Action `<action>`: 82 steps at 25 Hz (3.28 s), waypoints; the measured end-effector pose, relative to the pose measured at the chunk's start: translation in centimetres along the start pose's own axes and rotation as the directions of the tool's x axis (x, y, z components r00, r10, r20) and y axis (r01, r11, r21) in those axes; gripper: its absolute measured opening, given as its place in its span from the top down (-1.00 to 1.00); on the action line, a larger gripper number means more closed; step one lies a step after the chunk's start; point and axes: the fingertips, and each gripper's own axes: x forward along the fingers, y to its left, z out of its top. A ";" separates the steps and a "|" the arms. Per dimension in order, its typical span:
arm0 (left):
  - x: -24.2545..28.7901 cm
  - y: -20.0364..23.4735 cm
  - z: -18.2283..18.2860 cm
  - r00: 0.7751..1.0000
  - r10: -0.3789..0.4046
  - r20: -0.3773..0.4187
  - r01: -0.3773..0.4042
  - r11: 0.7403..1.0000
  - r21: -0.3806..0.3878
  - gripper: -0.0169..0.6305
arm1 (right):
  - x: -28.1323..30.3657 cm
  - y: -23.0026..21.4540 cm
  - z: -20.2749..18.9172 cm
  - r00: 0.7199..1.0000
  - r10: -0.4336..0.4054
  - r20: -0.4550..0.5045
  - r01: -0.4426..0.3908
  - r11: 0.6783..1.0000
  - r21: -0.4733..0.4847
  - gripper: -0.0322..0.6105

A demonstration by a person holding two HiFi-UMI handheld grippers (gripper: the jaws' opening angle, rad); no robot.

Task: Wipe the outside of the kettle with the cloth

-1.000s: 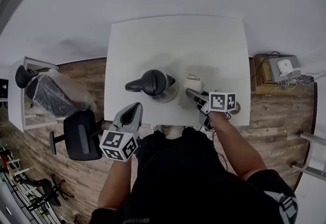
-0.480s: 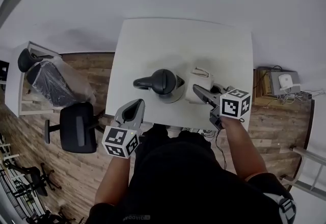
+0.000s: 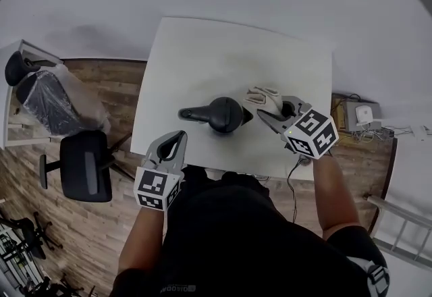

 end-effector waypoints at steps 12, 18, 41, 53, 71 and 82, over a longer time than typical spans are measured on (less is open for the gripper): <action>1.3 3.1 -1.6 0.998 -0.054 -0.030 0.053 0.998 -0.025 0.93 | 5.3 -2.5 -1.4 0.972 0.077 -0.220 -0.070 0.997 0.040 0.60; 1.9 4.4 -2.6 0.997 -0.069 -0.038 0.067 0.997 -0.038 0.93 | 8.4 -3.8 -3.3 0.949 0.113 -0.295 -0.094 0.993 0.077 0.60; 4.0 8.5 -3.6 0.997 -0.068 -0.039 0.064 0.994 -0.092 0.93 | 16.4 -6.8 -9.3 0.887 0.220 -0.406 -0.121 0.959 0.255 0.60; 4.9 9.5 -3.5 0.996 -0.082 -0.031 0.079 0.992 -0.095 0.93 | 17.5 -7.3 -10.2 0.874 0.205 -0.440 -0.100 0.963 0.249 0.60; 5.0 9.3 -2.7 0.994 -0.108 -0.010 0.107 0.992 -0.070 0.93 | 10.8 -6.2 -2.8 0.947 0.132 -0.294 -0.097 0.987 0.128 0.60; 5.4 9.7 -1.9 0.990 -0.140 0.021 0.141 0.989 -0.049 0.93 | 5.6 -1.7 5.9 0.917 0.108 -0.384 -0.229 0.931 -0.285 0.60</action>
